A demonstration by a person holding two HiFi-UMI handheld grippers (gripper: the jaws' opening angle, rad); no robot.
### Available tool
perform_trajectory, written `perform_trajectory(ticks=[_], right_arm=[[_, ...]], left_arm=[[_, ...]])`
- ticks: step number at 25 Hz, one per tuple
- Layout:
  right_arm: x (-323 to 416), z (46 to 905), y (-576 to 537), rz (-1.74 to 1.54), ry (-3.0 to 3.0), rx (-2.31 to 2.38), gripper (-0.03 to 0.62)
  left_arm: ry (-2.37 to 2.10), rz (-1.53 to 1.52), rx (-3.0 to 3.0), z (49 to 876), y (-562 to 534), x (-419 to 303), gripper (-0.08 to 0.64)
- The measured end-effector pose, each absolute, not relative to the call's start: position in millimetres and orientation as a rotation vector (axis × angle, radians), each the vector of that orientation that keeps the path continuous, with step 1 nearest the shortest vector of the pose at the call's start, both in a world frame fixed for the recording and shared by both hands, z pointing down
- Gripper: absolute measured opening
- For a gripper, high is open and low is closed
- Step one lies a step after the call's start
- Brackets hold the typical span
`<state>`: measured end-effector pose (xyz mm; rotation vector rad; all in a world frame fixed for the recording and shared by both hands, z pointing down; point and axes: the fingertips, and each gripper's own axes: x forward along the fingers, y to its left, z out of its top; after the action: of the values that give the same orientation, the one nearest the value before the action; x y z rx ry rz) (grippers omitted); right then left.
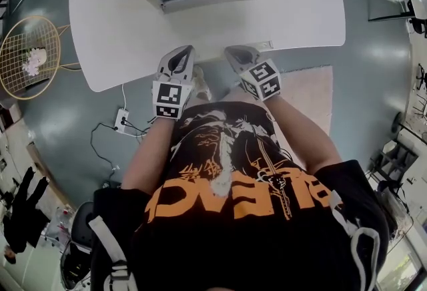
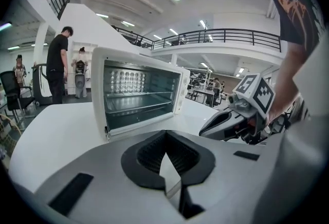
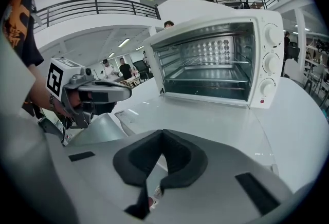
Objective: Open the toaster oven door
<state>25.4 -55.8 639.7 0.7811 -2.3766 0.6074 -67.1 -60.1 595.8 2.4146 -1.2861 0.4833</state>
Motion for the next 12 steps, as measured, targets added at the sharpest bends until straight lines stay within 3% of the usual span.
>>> perform_trajectory(ticks=[12], right_arm=[[30.5,680.5,-55.2,0.652,-2.276,0.752,0.012]], left_arm=[[-1.276,0.502,2.392,609.4,-62.5,-77.0,0.021]])
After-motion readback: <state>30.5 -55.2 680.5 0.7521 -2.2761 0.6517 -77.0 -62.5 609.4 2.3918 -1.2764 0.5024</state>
